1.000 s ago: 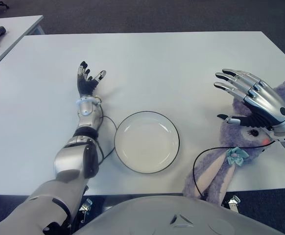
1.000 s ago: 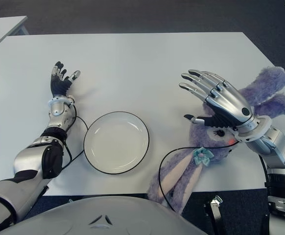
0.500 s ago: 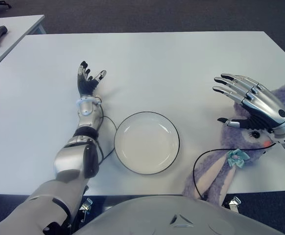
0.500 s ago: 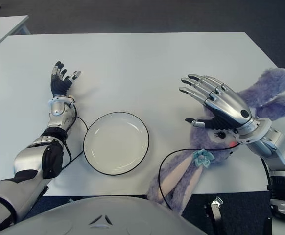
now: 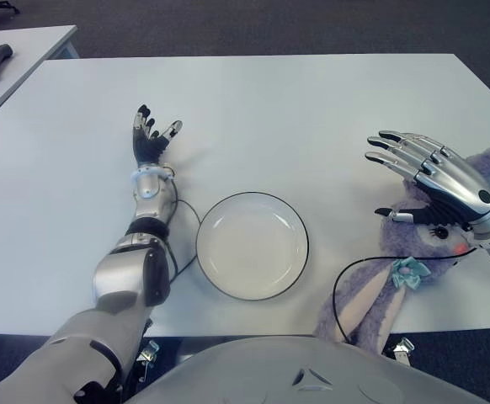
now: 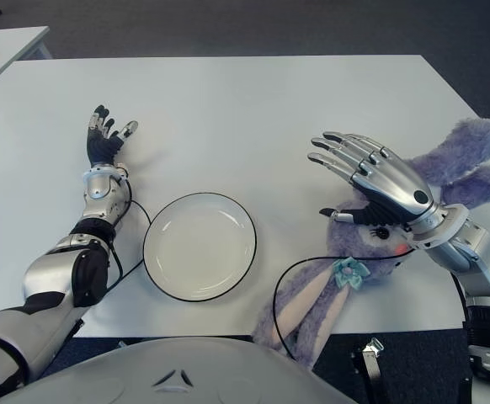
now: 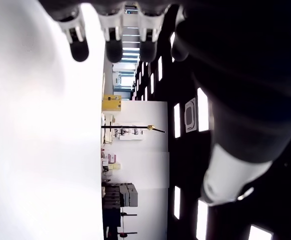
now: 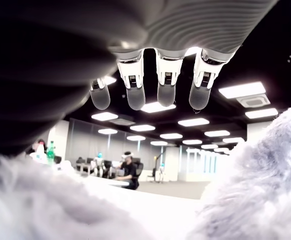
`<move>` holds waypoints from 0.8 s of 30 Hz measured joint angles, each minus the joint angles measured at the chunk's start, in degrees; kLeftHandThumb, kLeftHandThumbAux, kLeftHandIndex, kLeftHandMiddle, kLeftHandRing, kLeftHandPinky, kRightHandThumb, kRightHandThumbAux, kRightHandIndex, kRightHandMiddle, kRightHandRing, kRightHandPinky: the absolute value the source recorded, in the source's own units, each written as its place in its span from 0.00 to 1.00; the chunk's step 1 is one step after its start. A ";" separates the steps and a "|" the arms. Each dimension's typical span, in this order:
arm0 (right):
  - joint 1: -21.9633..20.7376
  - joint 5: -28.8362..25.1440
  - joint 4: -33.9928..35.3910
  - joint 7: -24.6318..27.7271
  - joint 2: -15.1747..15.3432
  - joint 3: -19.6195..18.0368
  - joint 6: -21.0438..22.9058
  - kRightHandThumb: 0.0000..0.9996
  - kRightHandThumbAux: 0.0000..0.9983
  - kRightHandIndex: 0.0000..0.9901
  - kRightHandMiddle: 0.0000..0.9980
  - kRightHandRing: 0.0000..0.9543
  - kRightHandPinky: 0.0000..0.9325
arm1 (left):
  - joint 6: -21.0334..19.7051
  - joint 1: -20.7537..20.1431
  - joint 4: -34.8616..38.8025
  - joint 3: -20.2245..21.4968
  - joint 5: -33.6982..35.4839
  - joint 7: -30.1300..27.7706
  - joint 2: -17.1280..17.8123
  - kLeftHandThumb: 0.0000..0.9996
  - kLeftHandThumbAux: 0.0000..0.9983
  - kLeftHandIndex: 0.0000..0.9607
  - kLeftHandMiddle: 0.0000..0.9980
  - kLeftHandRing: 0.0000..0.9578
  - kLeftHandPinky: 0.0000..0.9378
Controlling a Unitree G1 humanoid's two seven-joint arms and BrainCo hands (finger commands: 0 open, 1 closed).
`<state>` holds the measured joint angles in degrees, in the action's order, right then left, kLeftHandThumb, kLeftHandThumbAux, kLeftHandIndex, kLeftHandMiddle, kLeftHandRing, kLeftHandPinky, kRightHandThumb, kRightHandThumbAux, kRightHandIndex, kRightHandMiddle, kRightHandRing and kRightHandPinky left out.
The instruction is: Put the doll into the plate.
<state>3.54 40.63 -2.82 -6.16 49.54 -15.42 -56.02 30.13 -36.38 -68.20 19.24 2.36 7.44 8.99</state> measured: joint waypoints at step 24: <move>5.49 -10.04 2.86 13.47 6.05 1.32 3.52 0.30 0.43 0.04 0.02 0.00 0.00 | -1.56 -0.18 0.00 -0.07 -0.04 -0.17 0.47 0.02 0.81 0.06 0.03 0.00 0.02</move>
<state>9.03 30.58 0.04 7.31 55.60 -14.10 -52.50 28.57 -36.56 -68.20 19.17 2.32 7.27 9.46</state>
